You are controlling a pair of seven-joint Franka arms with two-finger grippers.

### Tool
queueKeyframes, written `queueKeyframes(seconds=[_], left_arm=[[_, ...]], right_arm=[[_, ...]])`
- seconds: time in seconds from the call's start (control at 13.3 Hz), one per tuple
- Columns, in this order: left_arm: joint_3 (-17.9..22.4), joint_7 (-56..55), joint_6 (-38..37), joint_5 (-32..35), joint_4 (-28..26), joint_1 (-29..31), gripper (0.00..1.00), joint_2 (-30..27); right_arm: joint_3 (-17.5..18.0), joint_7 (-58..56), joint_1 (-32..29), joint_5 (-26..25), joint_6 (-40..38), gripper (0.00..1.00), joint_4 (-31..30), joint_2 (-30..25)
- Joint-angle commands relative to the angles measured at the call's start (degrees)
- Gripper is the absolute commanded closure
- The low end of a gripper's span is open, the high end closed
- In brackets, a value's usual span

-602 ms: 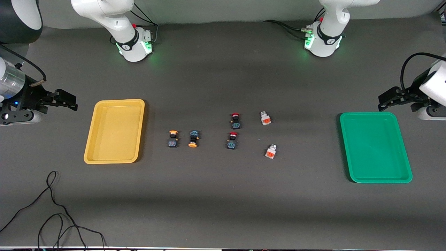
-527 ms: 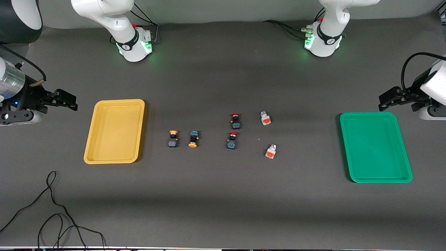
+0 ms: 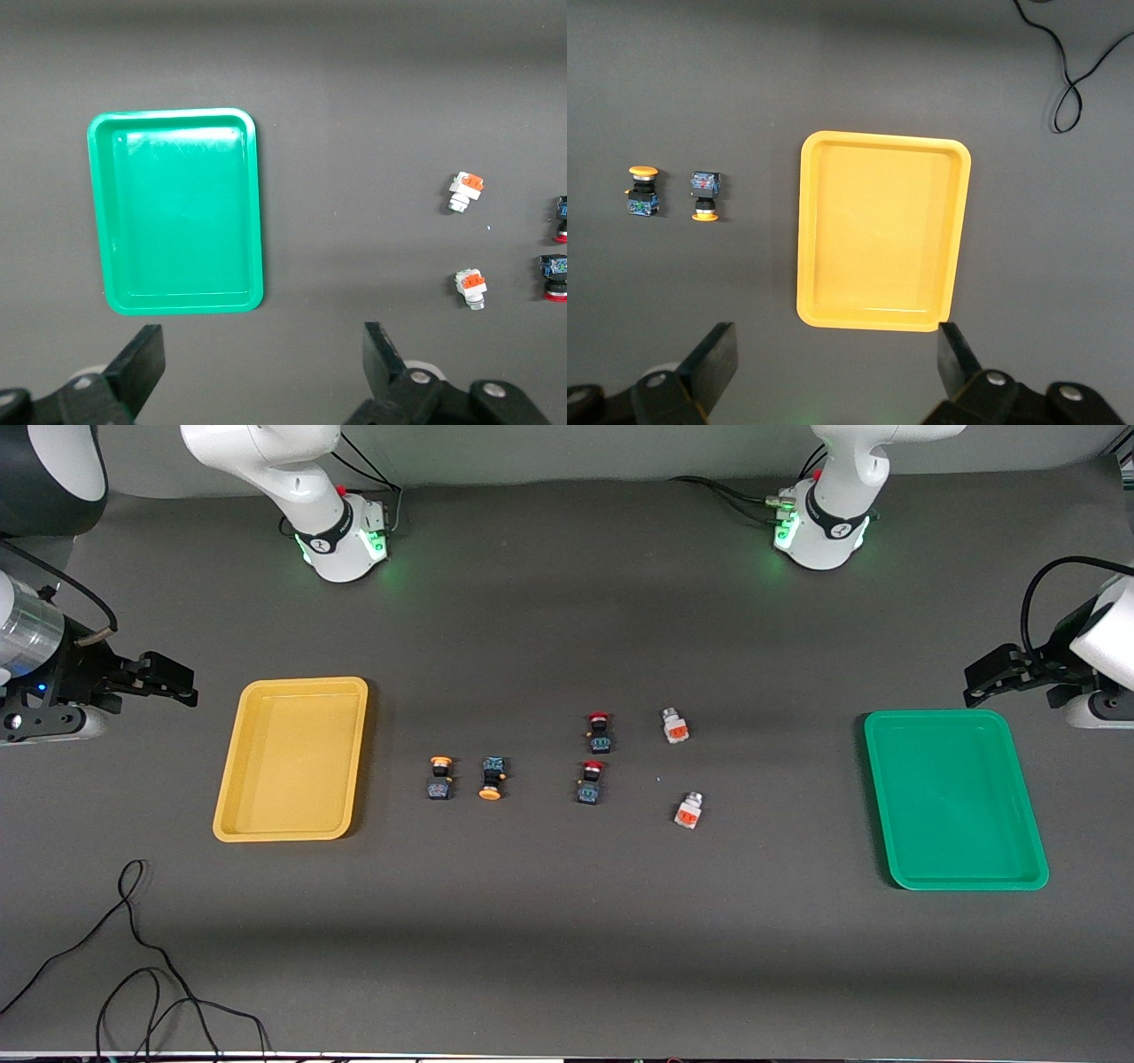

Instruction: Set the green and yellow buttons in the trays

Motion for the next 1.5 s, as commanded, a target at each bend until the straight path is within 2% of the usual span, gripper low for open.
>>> queueKeyframes(seconds=[0.0,0.45,0.6,0.9,1.2,1.43], left_arm=[[-0.03,-0.19,0.93,0.33,-0.61,-0.15,0.01,-0.82],[-1.00,-0.27,1.90,-0.72,-2.80,-2.78,0.00,0.67],[-1.61,-2.89,3.13,-0.98,-4.64,-5.85,0.00,0.85],[-1.62,-14.39,7.34,-2.39,-8.69,-15.50,0.00,1.20],[-1.62,-29.33,9.54,-2.31,-9.31,-27.46,0.00,2.08],[-1.53,-34.64,10.69,-2.13,-10.27,-32.40,0.01,2.87]], right_arm=[[-0.02,0.70,0.37,0.67,0.00,0.00,1.35,0.74],[0.15,0.70,0.55,0.76,0.09,0.00,1.35,0.74],[0.15,0.70,0.55,0.76,0.18,0.00,1.35,1.01],[0.15,0.53,0.55,0.67,0.27,0.00,1.43,1.01],[-0.20,0.00,0.46,0.84,-0.35,0.00,1.35,1.01],[0.24,0.79,1.59,1.11,-0.35,0.00,1.43,1.01]])
